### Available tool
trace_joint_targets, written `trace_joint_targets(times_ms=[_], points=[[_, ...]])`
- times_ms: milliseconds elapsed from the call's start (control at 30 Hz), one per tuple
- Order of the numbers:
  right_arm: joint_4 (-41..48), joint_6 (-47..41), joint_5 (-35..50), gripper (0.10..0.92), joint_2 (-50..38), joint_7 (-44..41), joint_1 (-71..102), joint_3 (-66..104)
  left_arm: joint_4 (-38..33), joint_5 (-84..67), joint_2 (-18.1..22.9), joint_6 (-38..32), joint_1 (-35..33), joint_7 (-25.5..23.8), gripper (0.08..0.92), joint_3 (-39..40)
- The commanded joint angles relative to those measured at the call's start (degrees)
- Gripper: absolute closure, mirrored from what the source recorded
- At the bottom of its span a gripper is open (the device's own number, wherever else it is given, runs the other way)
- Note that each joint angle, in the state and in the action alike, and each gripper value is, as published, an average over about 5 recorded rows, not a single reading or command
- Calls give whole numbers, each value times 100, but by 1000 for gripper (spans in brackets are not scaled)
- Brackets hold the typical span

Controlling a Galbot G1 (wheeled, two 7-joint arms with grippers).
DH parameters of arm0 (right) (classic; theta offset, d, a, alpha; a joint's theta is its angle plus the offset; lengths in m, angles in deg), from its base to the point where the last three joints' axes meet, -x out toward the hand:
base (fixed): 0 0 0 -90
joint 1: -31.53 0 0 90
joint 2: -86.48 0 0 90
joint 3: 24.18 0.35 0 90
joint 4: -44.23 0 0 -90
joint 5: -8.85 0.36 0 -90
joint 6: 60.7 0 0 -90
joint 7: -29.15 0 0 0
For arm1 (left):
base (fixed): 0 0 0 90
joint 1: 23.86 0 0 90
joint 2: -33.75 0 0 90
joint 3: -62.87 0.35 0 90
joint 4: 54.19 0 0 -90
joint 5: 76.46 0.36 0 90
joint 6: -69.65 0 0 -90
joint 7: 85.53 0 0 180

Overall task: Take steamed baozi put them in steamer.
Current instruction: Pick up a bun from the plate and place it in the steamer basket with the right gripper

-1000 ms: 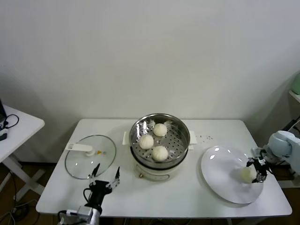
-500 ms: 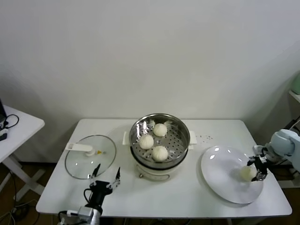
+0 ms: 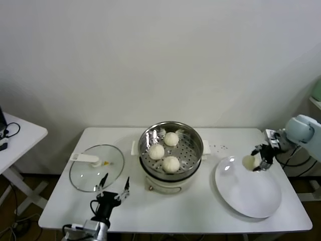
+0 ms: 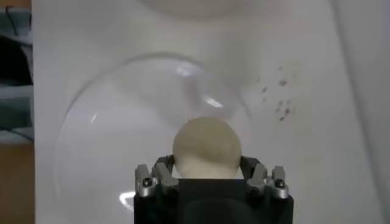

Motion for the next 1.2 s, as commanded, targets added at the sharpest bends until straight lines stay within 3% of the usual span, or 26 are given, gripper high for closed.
trace_joint_targets(times_ms=[33, 233, 433, 1200], points=[[-59, -291, 2311, 321, 1174, 2, -3190, -2458, -77, -47, 4, 16, -13, -16, 177, 48], [-51, -413, 3097, 321, 2145, 102, -3673, -3007, -237, -87, -8, 51, -52, -33, 177, 76], [-102, -518, 3309, 321, 2773, 205, -3590, -3124, -290, -79, -37, 52, -82, -39, 177, 75], [255, -734, 2464, 321, 3323, 531, -1973, -2766, -259, -168, -297, 80, -52, -51, 177, 66]])
